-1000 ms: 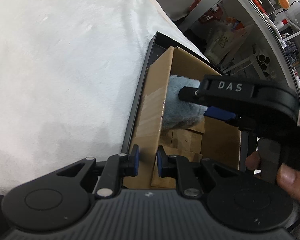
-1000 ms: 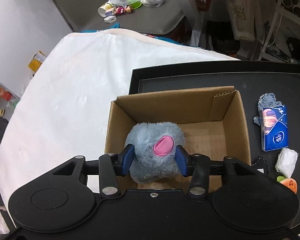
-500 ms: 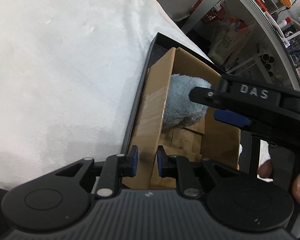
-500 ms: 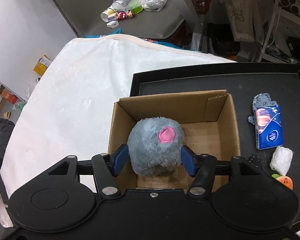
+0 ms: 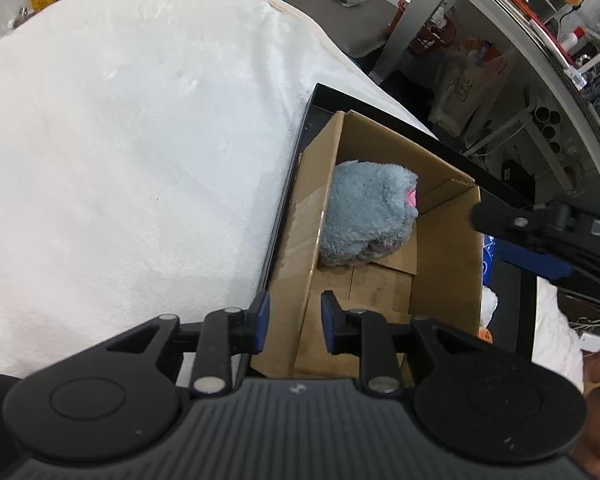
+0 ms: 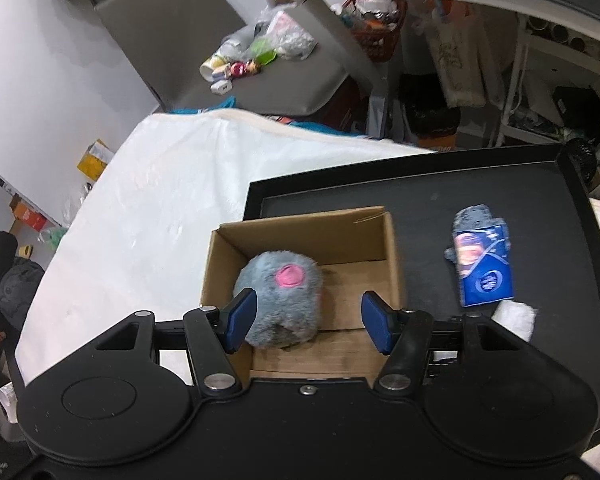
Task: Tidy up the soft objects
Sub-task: 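Lower the mouse into the box and open the right tool, then move the right tool to the plush burger and grasp it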
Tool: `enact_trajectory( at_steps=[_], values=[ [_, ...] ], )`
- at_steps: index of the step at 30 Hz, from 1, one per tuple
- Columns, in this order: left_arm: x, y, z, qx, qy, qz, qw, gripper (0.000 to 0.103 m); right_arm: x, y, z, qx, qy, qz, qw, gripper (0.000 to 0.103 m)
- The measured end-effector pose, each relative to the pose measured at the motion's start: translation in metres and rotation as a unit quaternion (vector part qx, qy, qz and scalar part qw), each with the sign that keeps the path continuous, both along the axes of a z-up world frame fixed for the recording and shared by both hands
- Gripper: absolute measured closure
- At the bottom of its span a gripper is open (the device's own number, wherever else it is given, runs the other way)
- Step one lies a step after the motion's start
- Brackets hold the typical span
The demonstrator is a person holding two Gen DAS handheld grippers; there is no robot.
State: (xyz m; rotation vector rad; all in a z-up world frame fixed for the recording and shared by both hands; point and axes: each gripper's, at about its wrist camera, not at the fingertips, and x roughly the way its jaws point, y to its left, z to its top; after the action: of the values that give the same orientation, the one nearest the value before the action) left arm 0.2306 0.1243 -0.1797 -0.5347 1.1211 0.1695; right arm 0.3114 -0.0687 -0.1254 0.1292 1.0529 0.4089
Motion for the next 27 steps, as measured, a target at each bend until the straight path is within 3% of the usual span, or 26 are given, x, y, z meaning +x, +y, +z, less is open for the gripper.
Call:
enact_trajectory(
  at_steps=[4,10,22,27],
  values=[
    [-0.002,-0.008,0.002,0.030,0.000,-0.002,0.9996,0.055,-0.003,-0.025,0.002,0.010,0.000,-0.011,1.000,0.045],
    [-0.001,-0.015,0.002,0.038,0.009,0.003,0.9992,0.036,-0.008,-0.061,-0.001,0.017,-0.002,-0.030,0.999,0.042],
    [0.007,-0.043,0.002,0.073,0.025,-0.007,0.9970,0.020,-0.004,-0.126,-0.029,0.019,0.018,-0.078,0.997,0.023],
    [0.009,-0.055,0.001,0.089,0.035,-0.012,0.9954,0.018,-0.004,-0.143,-0.049,0.021,0.040,-0.086,0.995,0.020]
  ],
)
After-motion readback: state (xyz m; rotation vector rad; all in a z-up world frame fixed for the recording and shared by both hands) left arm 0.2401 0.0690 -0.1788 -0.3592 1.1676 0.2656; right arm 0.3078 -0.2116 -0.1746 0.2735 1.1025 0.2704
